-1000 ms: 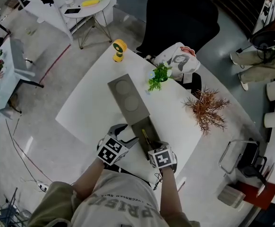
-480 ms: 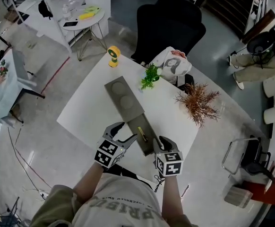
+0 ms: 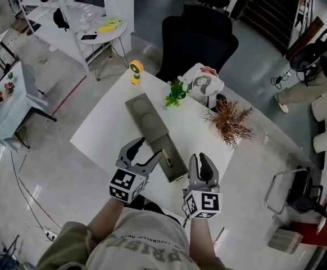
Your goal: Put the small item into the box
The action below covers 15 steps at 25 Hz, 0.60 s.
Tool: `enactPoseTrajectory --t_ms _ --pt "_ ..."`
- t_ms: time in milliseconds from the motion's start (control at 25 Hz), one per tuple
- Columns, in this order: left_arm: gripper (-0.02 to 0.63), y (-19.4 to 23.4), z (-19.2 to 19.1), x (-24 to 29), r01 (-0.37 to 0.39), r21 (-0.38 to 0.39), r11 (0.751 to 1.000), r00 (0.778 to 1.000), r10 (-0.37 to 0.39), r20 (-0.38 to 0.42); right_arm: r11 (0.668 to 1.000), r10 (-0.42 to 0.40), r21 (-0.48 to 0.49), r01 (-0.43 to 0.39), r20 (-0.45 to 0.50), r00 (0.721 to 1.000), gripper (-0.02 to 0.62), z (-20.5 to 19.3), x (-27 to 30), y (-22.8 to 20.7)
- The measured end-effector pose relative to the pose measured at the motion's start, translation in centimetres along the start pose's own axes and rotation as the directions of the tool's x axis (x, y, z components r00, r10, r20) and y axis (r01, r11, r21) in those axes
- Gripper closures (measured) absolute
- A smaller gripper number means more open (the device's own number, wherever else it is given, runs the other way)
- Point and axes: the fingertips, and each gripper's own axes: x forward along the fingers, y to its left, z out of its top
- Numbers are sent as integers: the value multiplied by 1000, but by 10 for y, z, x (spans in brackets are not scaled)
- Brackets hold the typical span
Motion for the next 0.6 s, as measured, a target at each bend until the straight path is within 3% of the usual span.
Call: enactPoseTrajectory --t_ms 280,520,600 --pt "356 -8 37 -23 -88 64 994 985 77 153 985 66 -165 -45 126 990 517 38 -12 29" --pt "507 -21 66 -40 -130 104 986 956 97 275 975 61 -222 -20 178 982 528 57 -19 38" --pt "553 -26 77 -43 -136 118 984 939 91 330 972 54 -234 -8 192 980 572 62 -21 37"
